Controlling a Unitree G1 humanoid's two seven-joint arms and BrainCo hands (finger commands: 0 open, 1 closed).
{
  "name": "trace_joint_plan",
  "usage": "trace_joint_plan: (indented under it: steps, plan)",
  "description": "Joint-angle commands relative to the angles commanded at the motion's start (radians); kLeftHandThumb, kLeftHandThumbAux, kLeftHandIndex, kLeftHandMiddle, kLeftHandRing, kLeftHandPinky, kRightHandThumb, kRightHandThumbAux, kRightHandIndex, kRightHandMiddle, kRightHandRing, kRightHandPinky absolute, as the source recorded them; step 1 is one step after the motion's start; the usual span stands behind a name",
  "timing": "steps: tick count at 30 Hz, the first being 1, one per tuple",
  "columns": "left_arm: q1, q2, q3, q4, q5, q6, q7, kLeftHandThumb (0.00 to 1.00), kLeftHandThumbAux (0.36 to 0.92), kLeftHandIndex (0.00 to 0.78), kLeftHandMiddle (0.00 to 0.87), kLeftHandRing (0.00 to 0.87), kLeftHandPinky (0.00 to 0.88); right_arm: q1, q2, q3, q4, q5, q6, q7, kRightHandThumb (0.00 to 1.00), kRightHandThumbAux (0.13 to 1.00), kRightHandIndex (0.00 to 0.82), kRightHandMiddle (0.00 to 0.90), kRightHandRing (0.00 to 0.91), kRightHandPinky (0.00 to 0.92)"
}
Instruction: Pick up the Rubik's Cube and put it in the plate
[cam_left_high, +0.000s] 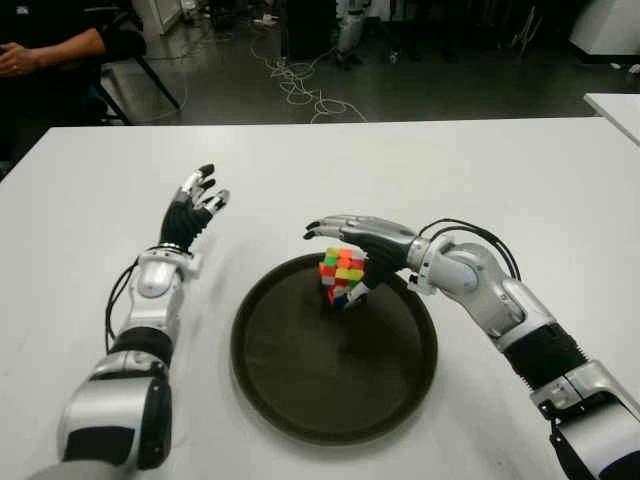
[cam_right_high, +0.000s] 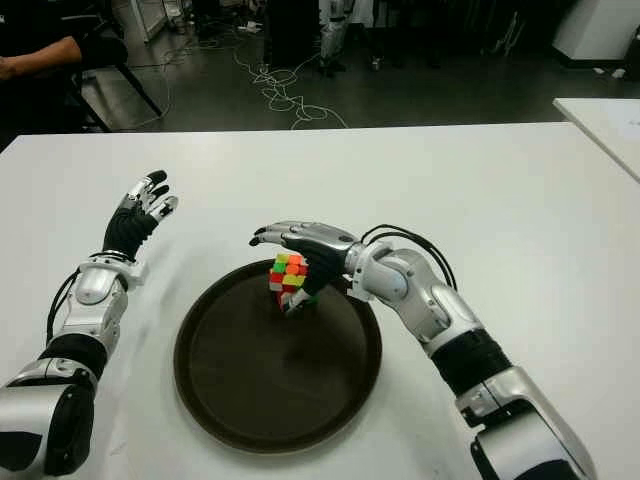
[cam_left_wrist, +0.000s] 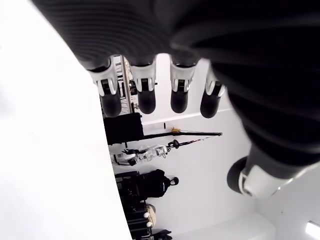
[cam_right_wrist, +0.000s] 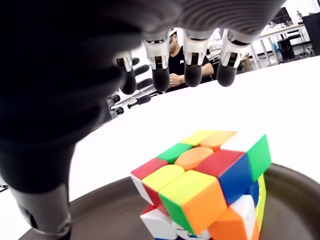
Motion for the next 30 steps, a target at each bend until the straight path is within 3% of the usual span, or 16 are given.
trace_joint_plan:
  steps: [27, 29, 30]
  plan:
    - [-0.006, 0.006, -0.010, 0.006, 0.012, 0.016, 0.009, 0.000, 0.591, 0.002, 0.021, 0.000, 0.000, -0.020, -0.006, 0.005, 0.025, -0.066, 0.014, -0.071, 0.000, 0.772, 0.000, 0.000, 0.000, 0.000]
    - [-0.006, 0.007, -0.011, 0.006, 0.012, 0.017, 0.008, 0.000, 0.593, 0.002, 0.021, 0.000, 0.000, -0.028, -0.010, -0.005, 0.030, -0.060, 0.022, -0.073, 0.000, 0.765, 0.000, 0.000, 0.000, 0.000]
    - [-0.007, 0.007, -0.012, 0.007, 0.013, 0.017, 0.008, 0.000, 0.592, 0.003, 0.022, 0.000, 0.000, -0.055, -0.028, -0.025, 0.072, -0.048, 0.009, -0.082, 0.000, 0.762, 0.000, 0.000, 0.000, 0.000]
